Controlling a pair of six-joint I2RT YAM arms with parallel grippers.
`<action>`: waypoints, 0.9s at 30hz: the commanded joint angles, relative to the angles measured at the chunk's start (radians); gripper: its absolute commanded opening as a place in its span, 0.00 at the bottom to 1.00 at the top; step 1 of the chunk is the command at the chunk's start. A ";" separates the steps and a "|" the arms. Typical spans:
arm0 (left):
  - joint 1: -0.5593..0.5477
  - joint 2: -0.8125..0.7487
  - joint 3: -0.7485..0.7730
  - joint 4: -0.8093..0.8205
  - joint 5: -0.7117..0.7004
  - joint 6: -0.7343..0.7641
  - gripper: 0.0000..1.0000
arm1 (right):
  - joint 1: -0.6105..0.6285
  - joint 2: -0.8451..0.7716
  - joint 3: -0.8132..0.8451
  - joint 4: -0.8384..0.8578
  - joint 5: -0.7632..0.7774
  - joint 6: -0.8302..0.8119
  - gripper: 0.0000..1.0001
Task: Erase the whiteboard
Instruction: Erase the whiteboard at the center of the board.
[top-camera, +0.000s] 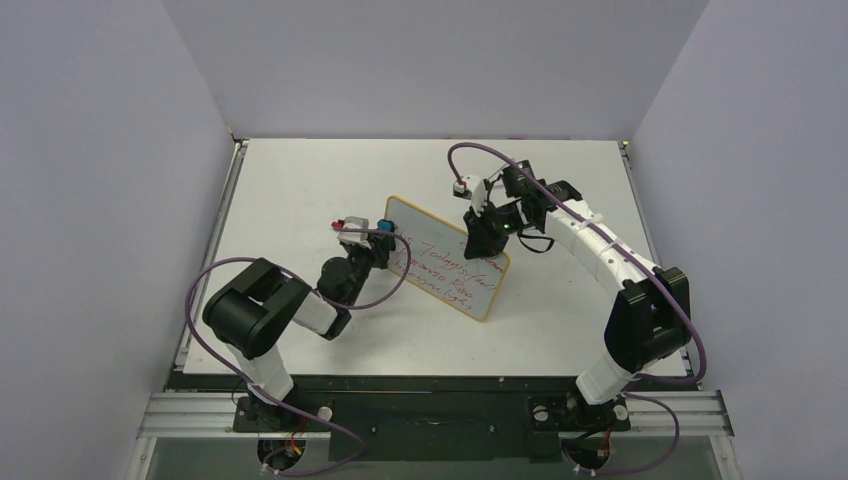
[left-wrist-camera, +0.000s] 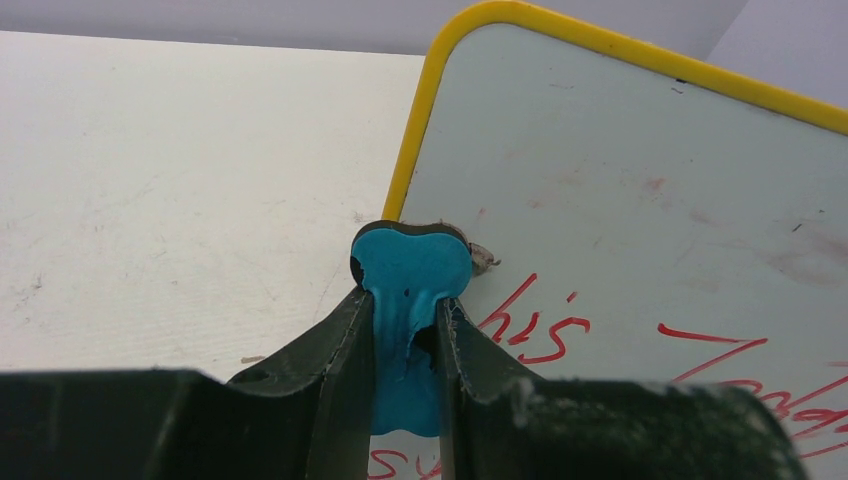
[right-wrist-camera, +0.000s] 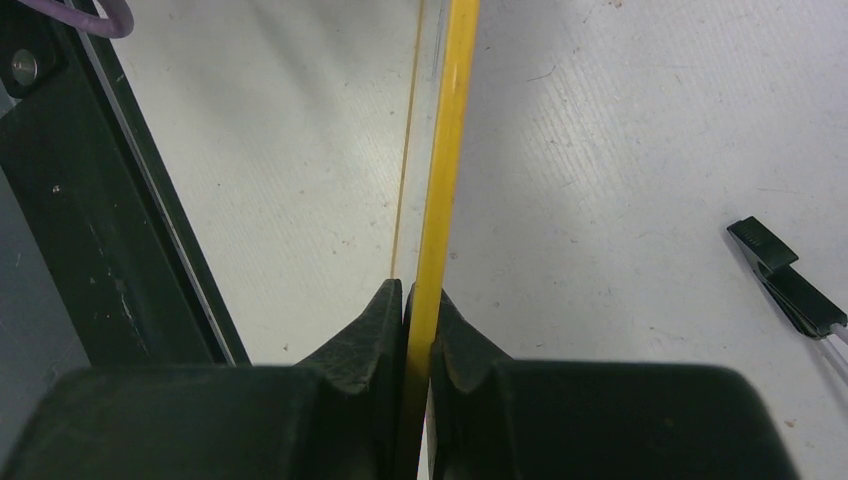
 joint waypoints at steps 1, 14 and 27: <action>-0.013 -0.044 0.086 -0.165 0.077 0.010 0.00 | 0.040 0.045 -0.026 -0.075 0.031 -0.116 0.00; -0.079 0.022 0.027 -0.110 0.062 -0.016 0.00 | 0.042 0.053 -0.024 -0.087 0.031 -0.129 0.00; 0.029 -0.109 0.072 -0.231 0.117 -0.011 0.00 | 0.081 0.068 -0.012 -0.112 0.028 -0.148 0.00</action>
